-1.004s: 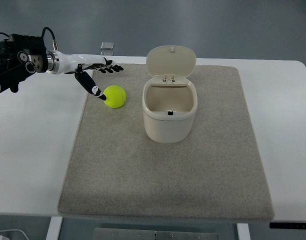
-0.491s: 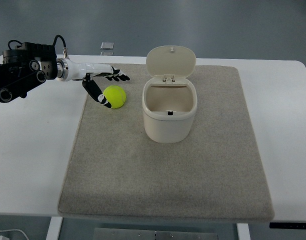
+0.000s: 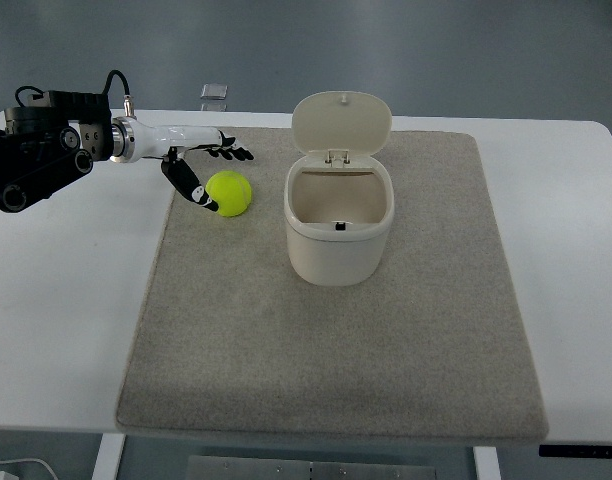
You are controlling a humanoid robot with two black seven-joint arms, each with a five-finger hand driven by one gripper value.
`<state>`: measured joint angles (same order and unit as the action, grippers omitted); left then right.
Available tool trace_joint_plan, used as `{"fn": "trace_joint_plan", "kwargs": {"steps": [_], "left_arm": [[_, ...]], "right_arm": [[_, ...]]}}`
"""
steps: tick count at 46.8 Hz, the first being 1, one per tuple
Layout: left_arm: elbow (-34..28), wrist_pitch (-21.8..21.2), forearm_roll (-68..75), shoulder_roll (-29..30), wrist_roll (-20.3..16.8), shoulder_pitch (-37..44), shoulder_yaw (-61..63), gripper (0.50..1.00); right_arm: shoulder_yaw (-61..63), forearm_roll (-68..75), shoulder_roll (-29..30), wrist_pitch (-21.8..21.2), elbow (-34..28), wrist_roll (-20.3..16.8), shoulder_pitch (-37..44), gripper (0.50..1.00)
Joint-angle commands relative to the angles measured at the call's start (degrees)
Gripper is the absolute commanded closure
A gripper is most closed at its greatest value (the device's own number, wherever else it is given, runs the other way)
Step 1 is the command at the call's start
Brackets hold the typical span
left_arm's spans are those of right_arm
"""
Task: Put tennis ball into box with left hand
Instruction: 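Lower the left hand fingers around the yellow-green tennis ball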
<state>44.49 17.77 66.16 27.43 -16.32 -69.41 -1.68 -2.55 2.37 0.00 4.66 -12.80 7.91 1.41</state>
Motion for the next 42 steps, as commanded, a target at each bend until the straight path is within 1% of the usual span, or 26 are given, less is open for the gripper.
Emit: {"fn": "trace_joint_plan", "kwargs": {"steps": [1, 24, 42], "left_arm": [[-0.2, 0.0, 0.1, 0.1, -0.4, 0.0, 0.0, 0.583], [-0.3, 0.0, 0.3, 0.0, -0.6, 2.1, 0.0, 0.581], [-0.5, -0.5, 0.1, -2.1, -0.6, 2.1, 0.0, 0.583]], "right_arm": [[0.0, 0.0, 0.0, 0.0, 0.0, 0.0, 0.0, 0.562], [0.0, 0.0, 0.0, 0.0, 0.1, 0.0, 0.0, 0.562], [0.0, 0.0, 0.0, 0.0, 0.0, 0.0, 0.0, 0.562]]}}
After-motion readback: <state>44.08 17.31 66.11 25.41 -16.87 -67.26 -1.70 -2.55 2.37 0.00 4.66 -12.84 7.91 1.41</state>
